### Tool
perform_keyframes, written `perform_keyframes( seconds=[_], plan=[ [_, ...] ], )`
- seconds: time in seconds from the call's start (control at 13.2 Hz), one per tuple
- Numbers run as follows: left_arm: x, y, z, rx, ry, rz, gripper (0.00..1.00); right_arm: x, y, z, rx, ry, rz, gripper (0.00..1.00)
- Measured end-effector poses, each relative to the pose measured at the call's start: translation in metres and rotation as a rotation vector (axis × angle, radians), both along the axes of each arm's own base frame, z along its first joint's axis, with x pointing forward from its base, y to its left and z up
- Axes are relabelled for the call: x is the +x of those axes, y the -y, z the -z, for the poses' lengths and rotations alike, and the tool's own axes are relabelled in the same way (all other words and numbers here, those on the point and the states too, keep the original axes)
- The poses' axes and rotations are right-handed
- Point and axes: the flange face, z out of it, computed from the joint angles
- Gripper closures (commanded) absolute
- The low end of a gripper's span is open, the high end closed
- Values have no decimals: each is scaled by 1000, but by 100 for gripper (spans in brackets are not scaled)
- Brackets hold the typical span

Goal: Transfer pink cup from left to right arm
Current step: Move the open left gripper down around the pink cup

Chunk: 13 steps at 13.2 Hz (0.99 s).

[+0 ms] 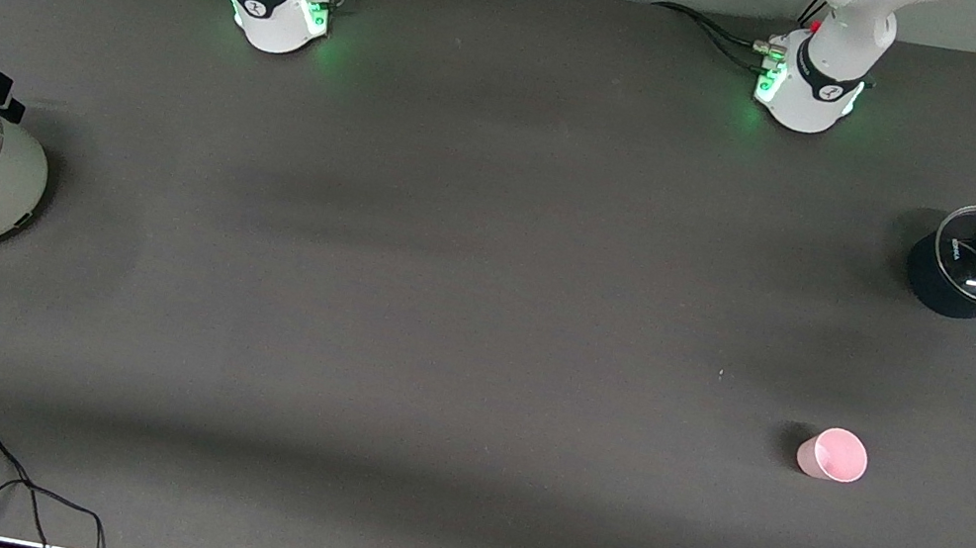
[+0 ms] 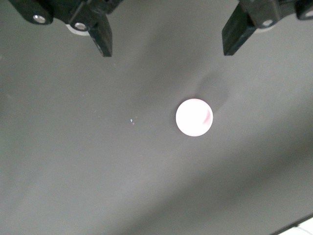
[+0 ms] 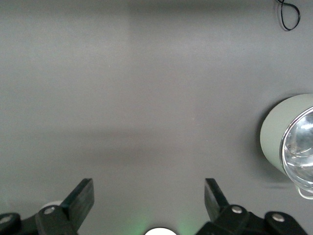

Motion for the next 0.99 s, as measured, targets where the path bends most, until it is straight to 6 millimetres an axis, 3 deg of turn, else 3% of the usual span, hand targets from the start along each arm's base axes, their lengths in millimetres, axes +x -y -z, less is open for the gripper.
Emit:
perform_keyframes(
  seconds=[0.23, 0.38, 0.53, 0.99],
  plan=[
    [2, -46, 82, -190, 128, 138, 0, 0, 0, 0, 0, 0, 0, 0],
    [4, -63, 143, -297, 237, 207, 0, 0, 0, 0, 0, 0, 0, 0],
    [3, -70, 196, -382, 338, 254, 0, 0, 0, 0, 0, 0, 0, 0],
    [-18, -86, 317, -550, 584, 301, 0, 0, 0, 0, 0, 0, 0, 0]
  ],
)
